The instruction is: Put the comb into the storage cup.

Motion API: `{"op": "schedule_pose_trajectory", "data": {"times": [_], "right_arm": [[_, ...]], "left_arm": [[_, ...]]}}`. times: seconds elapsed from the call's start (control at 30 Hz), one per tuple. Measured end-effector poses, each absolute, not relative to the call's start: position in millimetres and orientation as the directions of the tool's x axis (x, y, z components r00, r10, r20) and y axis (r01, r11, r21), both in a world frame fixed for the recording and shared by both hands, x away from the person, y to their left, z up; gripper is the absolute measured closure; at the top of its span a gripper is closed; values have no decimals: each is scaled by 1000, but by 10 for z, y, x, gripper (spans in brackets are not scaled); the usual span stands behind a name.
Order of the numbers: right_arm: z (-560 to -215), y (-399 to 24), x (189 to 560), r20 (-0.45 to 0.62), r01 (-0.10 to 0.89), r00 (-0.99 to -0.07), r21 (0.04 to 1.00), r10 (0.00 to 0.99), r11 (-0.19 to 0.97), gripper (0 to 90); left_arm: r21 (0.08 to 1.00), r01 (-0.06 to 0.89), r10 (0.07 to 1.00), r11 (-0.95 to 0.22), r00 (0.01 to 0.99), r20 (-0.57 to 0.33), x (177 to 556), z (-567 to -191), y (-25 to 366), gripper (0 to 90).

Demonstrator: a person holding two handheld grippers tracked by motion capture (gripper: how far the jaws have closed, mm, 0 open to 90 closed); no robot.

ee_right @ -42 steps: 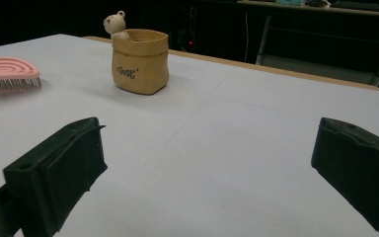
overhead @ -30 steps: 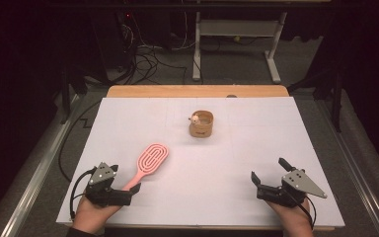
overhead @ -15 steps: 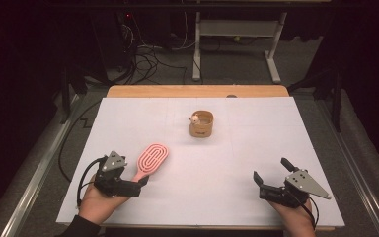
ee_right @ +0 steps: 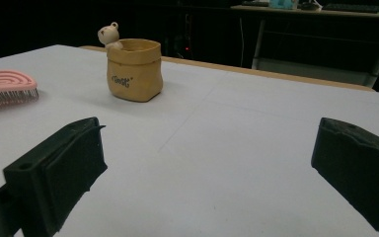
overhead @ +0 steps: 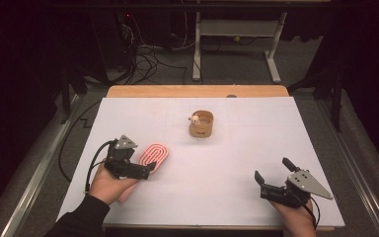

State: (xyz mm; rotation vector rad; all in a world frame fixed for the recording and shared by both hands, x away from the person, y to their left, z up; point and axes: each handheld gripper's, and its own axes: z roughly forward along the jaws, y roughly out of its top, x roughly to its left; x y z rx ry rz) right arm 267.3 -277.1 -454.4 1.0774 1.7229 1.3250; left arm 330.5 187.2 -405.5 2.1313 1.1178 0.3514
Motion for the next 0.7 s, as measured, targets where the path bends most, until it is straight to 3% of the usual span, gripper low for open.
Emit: {"op": "schedule_pose_trajectory", "data": {"times": [0.7], "right_arm": [[-4555, -2775, 2667, -23, 202, -408, 973, 913, 114, 2]], "left_arm": [[520, 694, 800, -497, 599, -35, 3708, -4211, 1575, 0]]}}
